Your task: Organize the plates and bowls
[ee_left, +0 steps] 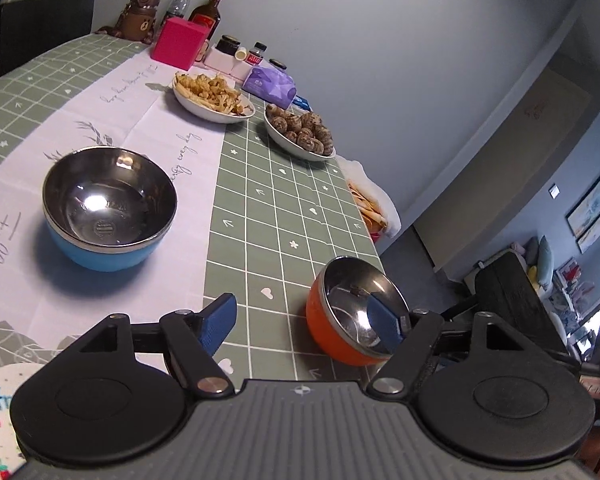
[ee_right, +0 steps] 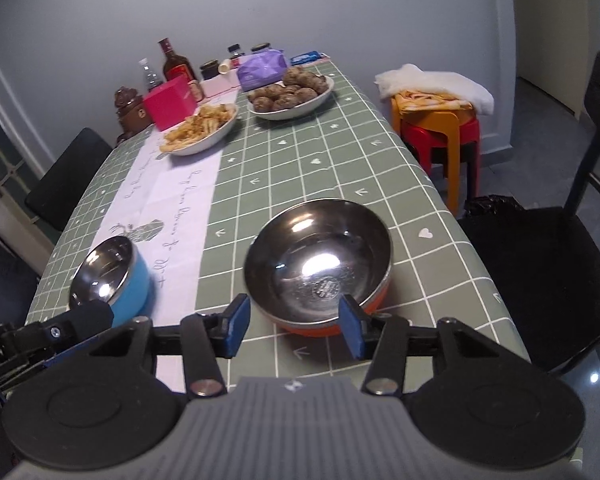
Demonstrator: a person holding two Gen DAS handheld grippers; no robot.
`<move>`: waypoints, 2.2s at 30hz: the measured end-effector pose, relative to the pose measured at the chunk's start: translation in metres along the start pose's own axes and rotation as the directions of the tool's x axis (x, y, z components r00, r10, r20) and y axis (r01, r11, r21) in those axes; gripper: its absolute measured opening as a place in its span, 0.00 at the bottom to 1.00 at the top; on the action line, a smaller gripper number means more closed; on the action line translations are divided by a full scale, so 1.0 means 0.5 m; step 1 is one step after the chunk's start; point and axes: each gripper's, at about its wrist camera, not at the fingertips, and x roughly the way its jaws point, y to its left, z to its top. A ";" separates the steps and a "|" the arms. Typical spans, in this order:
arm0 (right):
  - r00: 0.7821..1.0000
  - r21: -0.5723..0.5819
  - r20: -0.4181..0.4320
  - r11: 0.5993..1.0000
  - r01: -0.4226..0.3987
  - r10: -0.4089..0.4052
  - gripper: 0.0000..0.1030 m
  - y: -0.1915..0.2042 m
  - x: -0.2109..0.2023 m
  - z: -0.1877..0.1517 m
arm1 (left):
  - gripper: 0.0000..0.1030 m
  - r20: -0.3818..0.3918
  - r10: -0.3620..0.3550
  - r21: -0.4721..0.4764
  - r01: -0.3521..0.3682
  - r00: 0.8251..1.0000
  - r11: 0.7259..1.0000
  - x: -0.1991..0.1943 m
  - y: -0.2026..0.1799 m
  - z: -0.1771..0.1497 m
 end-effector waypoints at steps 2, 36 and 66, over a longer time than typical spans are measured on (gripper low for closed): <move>1.000 0.009 -0.003 1.000 0.002 -0.002 0.50 -0.007 0.016 0.004 | 0.85 0.004 0.020 -0.017 -0.020 1.000 1.000 0.018 -0.001 0.004; 0.996 0.192 -0.047 0.978 0.081 -0.073 0.18 -0.114 0.100 0.021 | 0.47 -0.171 0.035 0.055 -0.026 0.985 0.998 0.240 -0.067 -0.032; 0.987 0.026 -0.128 0.995 -0.092 0.095 0.14 0.009 0.009 -0.043 | 0.31 -0.199 0.133 0.078 -0.120 0.971 0.990 0.030 -0.014 -0.047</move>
